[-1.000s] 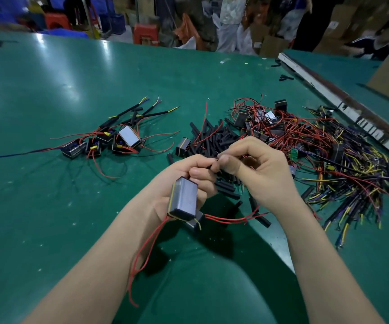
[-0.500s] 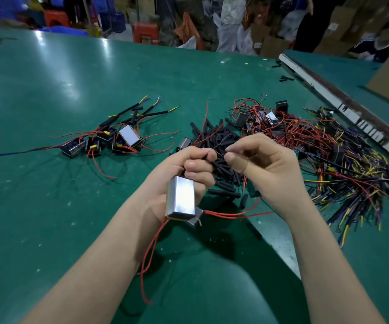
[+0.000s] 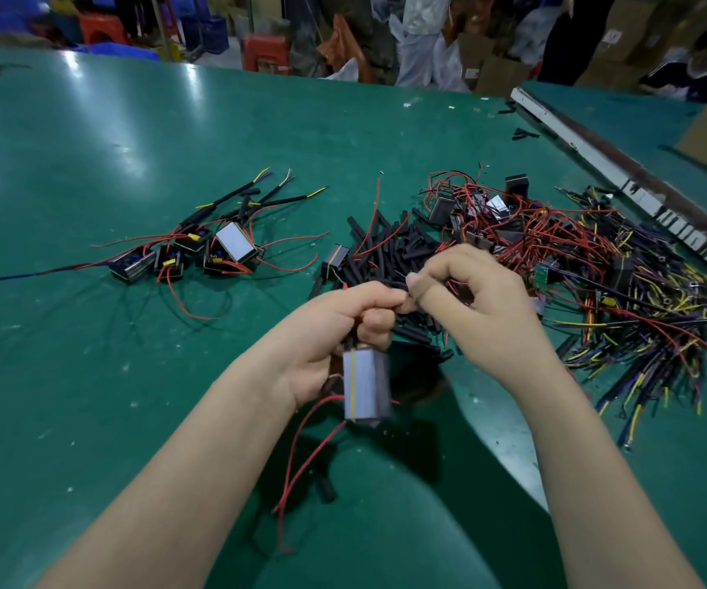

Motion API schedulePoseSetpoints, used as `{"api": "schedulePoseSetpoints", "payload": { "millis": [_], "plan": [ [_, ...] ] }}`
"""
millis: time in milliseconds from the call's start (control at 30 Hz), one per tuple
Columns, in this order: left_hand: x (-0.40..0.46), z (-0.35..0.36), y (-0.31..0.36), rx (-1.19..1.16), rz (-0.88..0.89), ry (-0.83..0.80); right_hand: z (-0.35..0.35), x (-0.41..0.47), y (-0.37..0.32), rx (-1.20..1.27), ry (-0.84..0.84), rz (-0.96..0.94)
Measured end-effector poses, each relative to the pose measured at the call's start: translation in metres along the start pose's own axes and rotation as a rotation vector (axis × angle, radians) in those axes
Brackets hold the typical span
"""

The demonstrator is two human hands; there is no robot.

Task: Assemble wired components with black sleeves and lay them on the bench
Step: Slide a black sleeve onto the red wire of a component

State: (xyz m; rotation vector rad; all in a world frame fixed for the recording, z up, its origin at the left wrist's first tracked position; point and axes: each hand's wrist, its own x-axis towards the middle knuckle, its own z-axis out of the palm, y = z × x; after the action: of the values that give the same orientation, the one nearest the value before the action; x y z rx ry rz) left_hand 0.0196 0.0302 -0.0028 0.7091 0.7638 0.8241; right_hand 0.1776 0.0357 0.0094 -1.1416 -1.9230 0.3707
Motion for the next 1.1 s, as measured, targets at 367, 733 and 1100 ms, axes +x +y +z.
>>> {"api": "schedulePoseSetpoints", "payload": {
  "millis": [367, 733, 1100],
  "plan": [
    [0.003, -0.008, -0.001, -0.003, 0.08, 0.08, -0.016, 0.0, 0.009, 0.348, -0.13, 0.166],
    [-0.003, -0.01, 0.006, -0.229, -0.194, -0.1, 0.0, -0.002, 0.013, 0.035, -0.079, -0.092],
    [0.002, -0.013, 0.003, -0.179, -0.083, -0.071, 0.001, -0.004, 0.005, 0.135, -0.096, 0.047]
  ]
}}
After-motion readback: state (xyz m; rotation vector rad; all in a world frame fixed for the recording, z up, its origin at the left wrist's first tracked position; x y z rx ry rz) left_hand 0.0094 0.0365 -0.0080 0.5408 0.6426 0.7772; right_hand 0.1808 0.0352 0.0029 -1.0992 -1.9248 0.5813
